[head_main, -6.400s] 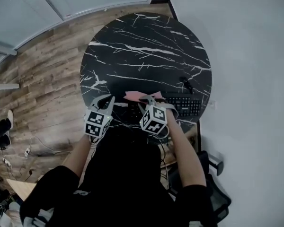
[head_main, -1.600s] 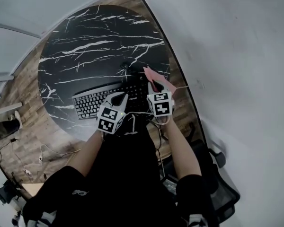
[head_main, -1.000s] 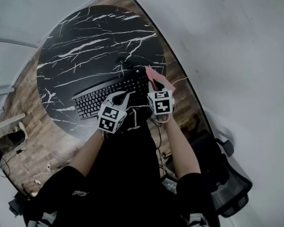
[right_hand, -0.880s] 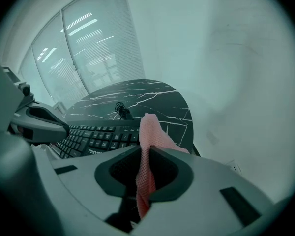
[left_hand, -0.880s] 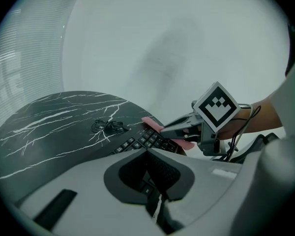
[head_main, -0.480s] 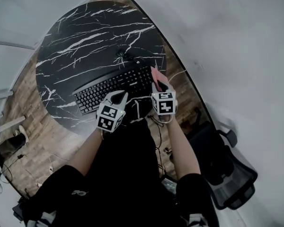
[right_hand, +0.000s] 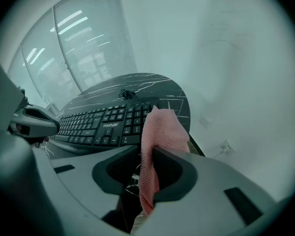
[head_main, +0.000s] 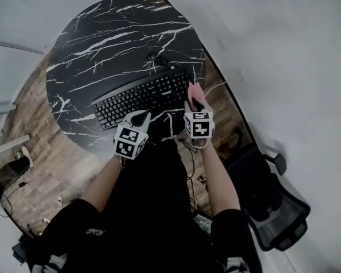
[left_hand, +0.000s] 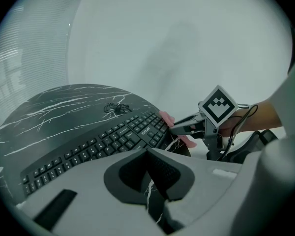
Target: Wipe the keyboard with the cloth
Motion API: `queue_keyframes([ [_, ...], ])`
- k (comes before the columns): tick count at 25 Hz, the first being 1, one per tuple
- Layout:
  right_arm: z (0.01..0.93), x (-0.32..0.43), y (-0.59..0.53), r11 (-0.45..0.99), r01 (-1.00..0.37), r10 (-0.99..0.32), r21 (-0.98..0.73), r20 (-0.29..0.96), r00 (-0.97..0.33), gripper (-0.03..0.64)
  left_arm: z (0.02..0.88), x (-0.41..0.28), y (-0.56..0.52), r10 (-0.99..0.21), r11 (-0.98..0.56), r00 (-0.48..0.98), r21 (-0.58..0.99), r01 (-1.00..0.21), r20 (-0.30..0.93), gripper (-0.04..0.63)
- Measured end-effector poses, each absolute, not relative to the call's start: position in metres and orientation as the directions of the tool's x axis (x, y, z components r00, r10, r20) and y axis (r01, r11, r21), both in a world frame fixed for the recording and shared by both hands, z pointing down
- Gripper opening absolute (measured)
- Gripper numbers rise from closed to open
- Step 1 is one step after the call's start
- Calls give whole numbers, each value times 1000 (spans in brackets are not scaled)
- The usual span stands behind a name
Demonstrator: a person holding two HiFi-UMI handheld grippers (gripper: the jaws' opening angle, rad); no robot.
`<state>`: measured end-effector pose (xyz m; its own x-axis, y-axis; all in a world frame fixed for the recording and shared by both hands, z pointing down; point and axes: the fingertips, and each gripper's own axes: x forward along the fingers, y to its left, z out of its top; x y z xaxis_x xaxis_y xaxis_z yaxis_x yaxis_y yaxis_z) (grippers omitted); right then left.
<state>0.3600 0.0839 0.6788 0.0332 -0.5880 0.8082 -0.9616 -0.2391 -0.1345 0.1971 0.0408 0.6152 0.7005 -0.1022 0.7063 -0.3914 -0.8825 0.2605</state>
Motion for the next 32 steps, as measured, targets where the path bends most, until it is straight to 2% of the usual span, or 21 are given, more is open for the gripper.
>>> queue_keyframes([
  [5, 686, 344, 88, -221, -967, -568, -128, 822, 21, 94, 615, 183, 41, -117, -878, 700, 256, -405, 705, -2],
  [11, 683, 333, 89, -207, -975, -529, -87, 848, 37, 40, 620, 160, 37, -136, -862, 689, 259, -437, 712, -2],
  [32, 675, 254, 64, -40, -999, -505, -14, 863, 8, 29, 631, 56, 21, -246, -758, 663, 286, -586, 707, -2],
])
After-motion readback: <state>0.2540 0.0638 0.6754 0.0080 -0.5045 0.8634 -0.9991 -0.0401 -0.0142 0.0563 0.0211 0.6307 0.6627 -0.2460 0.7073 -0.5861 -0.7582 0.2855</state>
